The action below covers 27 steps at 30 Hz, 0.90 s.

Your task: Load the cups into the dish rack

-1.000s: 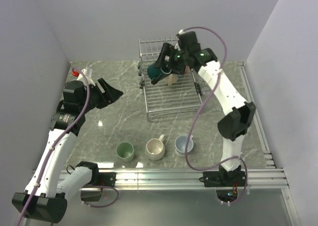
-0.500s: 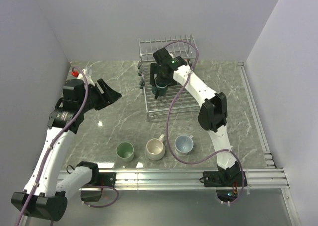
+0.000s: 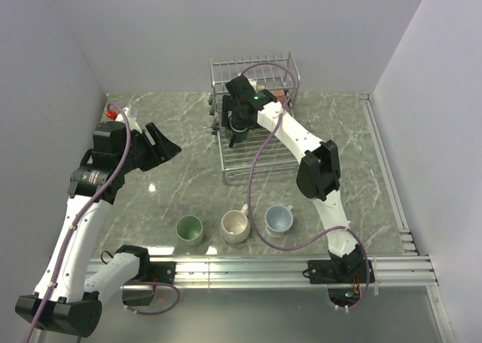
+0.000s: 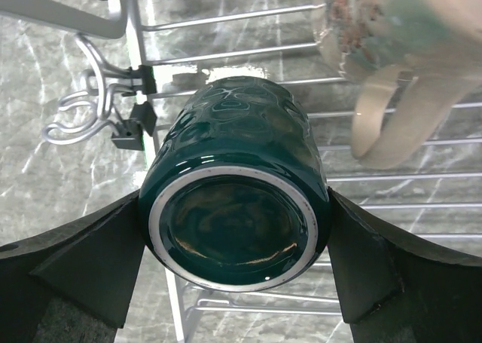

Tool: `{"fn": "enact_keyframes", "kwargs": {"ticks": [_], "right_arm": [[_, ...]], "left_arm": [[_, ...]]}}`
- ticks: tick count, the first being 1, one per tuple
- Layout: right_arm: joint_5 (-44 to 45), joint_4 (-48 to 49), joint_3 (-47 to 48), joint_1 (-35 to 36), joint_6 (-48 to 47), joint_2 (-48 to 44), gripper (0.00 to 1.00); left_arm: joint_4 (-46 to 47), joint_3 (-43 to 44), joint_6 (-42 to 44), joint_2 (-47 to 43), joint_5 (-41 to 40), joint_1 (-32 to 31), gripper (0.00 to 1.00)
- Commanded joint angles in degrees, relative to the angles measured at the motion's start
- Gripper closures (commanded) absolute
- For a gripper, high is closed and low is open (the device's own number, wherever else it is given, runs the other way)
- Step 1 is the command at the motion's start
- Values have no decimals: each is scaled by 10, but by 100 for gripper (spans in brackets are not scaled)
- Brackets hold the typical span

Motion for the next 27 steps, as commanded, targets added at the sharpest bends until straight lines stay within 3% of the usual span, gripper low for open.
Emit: {"fn": "enact_keyframes", "kwargs": {"ticks": [1, 4, 5, 7, 27], "right_arm": [[12, 44, 6, 5, -1, -31, 20], [11, 39, 5, 4, -5, -31, 15], [9, 39, 5, 4, -6, -31, 6], [7, 35, 6, 4, -8, -28, 2], [-22, 10, 7, 4, -18, -10, 0]], "left_arm": [[7, 11, -2, -12, -4, -1, 32], [19, 6, -8, -12, 0, -1, 33], [21, 7, -9, -11, 0, -1, 33], [21, 9, -9, -5, 2, -1, 33], [30, -2, -14, -10, 0, -1, 34]]}}
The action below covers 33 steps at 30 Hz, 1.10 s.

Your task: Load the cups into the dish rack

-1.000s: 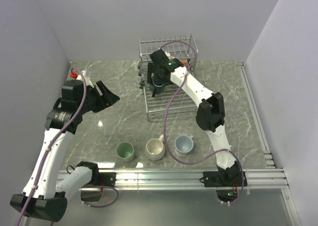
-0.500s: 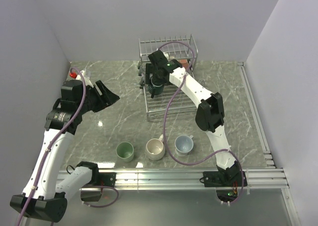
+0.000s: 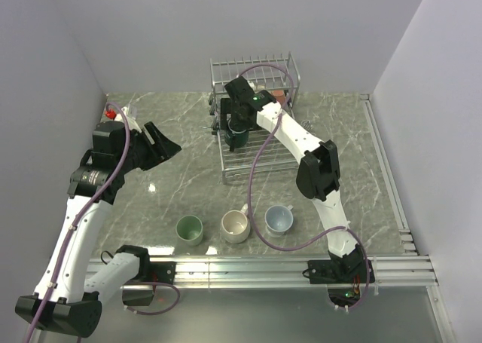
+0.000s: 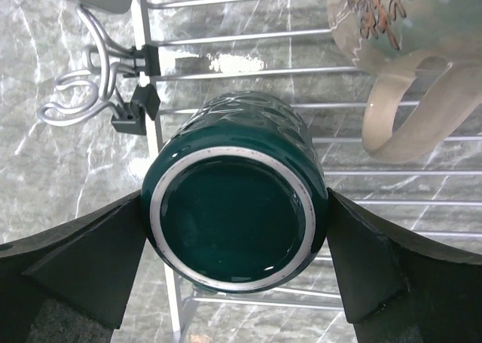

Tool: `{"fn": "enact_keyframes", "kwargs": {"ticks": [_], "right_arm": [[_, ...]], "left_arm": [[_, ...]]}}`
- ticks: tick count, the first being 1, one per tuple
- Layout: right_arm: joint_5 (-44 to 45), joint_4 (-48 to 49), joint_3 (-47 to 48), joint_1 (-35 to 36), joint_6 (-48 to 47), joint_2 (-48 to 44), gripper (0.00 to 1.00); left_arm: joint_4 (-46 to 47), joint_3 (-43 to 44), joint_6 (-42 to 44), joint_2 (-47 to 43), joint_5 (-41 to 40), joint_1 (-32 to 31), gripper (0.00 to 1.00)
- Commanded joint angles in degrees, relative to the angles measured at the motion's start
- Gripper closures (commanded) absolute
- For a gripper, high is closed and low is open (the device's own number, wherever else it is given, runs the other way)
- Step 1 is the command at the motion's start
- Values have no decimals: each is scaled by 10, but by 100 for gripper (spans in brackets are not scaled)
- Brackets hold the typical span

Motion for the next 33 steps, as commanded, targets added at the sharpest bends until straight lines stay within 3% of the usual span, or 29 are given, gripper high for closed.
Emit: {"fn": "enact_keyframes", "kwargs": {"ticks": [1, 4, 10, 14, 18, 33], "right_arm": [[-8, 14, 5, 2, 1, -12, 0], [-8, 46, -56, 4, 3, -41, 0], [-15, 53, -80, 3, 0, -63, 0], [-15, 17, -40, 2, -4, -39, 0], [-22, 56, -77, 5, -2, -77, 0], [-22, 15, -5, 3, -14, -98, 0]], "left_arm": [[21, -2, -1, -8, -1, -1, 34], [21, 0, 0, -7, -2, -1, 34], [21, -2, 0, -5, 1, -1, 34], [28, -7, -2, -4, 6, -1, 35], [28, -9, 0, -5, 1, -1, 35], [38, -22, -4, -3, 10, -1, 35]]}}
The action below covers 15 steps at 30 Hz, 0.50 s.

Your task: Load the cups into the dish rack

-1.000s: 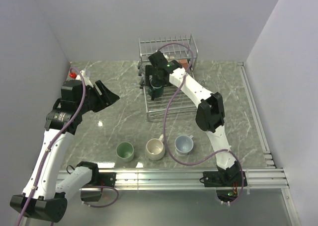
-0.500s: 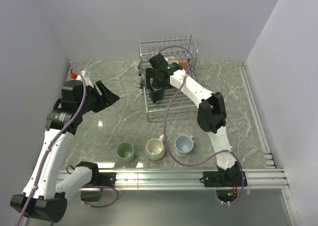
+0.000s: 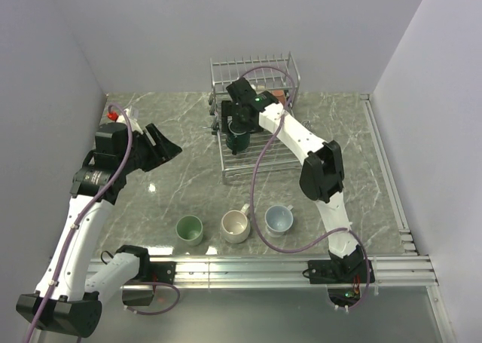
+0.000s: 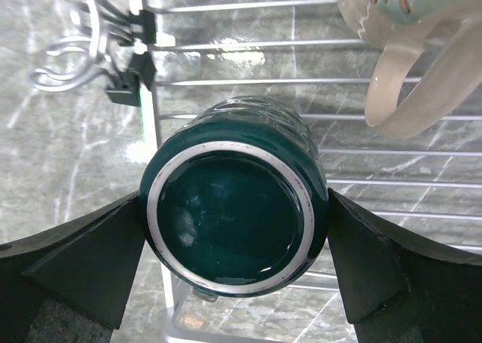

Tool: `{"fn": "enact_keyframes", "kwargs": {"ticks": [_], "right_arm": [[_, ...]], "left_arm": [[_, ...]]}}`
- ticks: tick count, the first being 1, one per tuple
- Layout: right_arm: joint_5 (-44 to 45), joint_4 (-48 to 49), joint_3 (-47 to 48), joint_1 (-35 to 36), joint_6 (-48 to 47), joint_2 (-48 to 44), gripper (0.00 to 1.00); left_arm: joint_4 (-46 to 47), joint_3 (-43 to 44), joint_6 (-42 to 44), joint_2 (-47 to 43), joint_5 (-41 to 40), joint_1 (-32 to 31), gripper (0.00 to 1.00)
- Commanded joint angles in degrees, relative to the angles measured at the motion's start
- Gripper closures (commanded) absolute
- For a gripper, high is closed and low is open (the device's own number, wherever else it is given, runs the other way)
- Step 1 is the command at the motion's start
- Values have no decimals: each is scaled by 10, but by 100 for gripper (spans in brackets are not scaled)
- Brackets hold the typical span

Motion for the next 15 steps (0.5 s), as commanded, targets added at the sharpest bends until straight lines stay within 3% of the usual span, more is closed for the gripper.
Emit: {"fn": "enact_keyframes", "kwargs": {"ticks": [1, 5, 8, 9, 11, 12, 15], "right_arm": [[0, 17, 30, 0, -6, -71, 0], [-10, 8, 36, -2, -3, -69, 9], [-15, 34, 5, -1, 0, -91, 2], [-57, 49, -30, -3, 10, -95, 0], [-128, 14, -2, -35, 45, -75, 0], [-93, -2, 31, -31, 40, -70, 0], [-102, -73, 83, -28, 29, -41, 0]], "left_arm": [[25, -3, -2, -5, 10, -1, 35], [25, -3, -1, -5, 8, -1, 35], [23, -2, 0, -5, 5, -1, 35], [22, -3, 1, -6, 5, -1, 35], [18, -2, 1, -8, 4, -1, 35], [18, -1, 2, -9, 2, -1, 35], [20, -6, 2, -14, -2, -1, 35]]}}
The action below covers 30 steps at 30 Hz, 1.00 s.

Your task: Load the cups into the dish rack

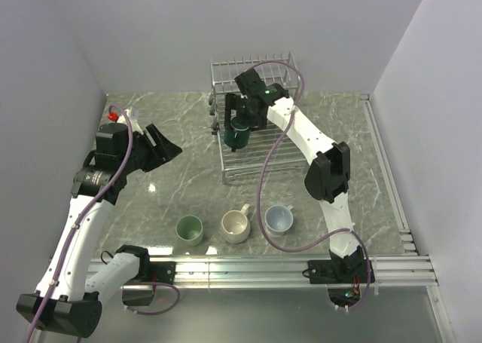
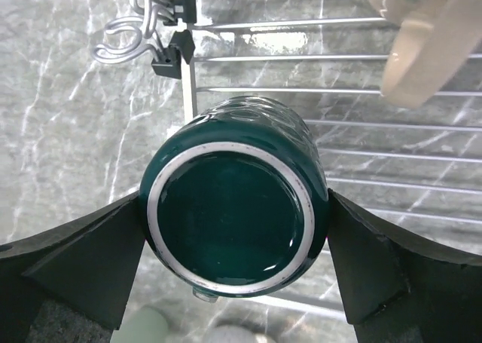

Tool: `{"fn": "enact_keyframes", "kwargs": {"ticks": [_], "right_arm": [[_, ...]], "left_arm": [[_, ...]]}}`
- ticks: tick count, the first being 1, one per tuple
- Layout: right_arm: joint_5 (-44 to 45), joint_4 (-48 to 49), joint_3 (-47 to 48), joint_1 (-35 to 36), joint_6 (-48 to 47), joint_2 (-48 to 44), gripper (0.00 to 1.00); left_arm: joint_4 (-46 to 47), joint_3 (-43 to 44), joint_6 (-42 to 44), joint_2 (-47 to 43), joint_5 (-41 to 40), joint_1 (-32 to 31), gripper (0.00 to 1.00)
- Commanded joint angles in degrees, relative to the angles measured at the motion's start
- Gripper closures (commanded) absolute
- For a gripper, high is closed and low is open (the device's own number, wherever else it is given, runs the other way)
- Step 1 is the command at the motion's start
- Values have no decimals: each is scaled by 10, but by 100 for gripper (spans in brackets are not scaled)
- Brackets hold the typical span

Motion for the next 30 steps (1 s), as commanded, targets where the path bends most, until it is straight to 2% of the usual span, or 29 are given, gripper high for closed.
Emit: {"fn": "enact_keyframes", "kwargs": {"ticks": [1, 3, 4, 5, 6, 7, 8, 10, 11, 12, 13, 14, 16, 20, 25, 30], "right_arm": [[-40, -22, 41, -5, 5, -20, 0], [-45, -63, 60, -7, -6, -30, 0], [30, -40, -6, 4, -12, -52, 0], [0, 25, -52, -3, -20, -78, 0], [-46, -18, -9, -19, -4, -59, 0], [-37, -48, -1, -22, 3, -47, 1], [-31, -17, -31, -6, -17, -71, 0], [-20, -39, -16, -9, -16, -78, 0], [-17, 0, -44, -4, -17, -92, 0], [-45, 3, -57, -19, -11, -90, 0], [-68, -33, -9, -29, -1, -72, 0], [-21, -66, 25, -26, -12, -58, 0], [-21, -35, 10, -20, -19, -66, 0], [-38, -93, 76, -30, -11, -3, 0], [-75, -34, -37, -42, 40, -44, 0], [-95, -43, -26, -42, 67, -33, 0]], "left_arm": [[14, 1, 4, -13, -2, -1, 35], [8, 5, 7, -12, -6, 0, 35], [4, 11, 11, -11, -10, -1, 35], [14, 8, 8, -13, -8, -1, 35], [22, 2, 8, -14, -6, 0, 35], [24, -1, 7, -16, 3, -1, 35], [22, -1, 9, -12, 10, -1, 35], [42, -11, 14, -5, 32, -1, 35], [45, -12, 13, -3, 36, -1, 35], [53, -17, 13, 0, 43, -3, 35], [71, -21, 17, 5, 47, -8, 35], [67, -15, 20, 20, 37, -14, 35], [87, -15, 20, 38, 32, -49, 36], [124, 5, -3, 129, -10, -136, 37], [223, 22, -47, 222, 3, -198, 36], [313, 28, -82, 284, -38, -240, 37]]}}
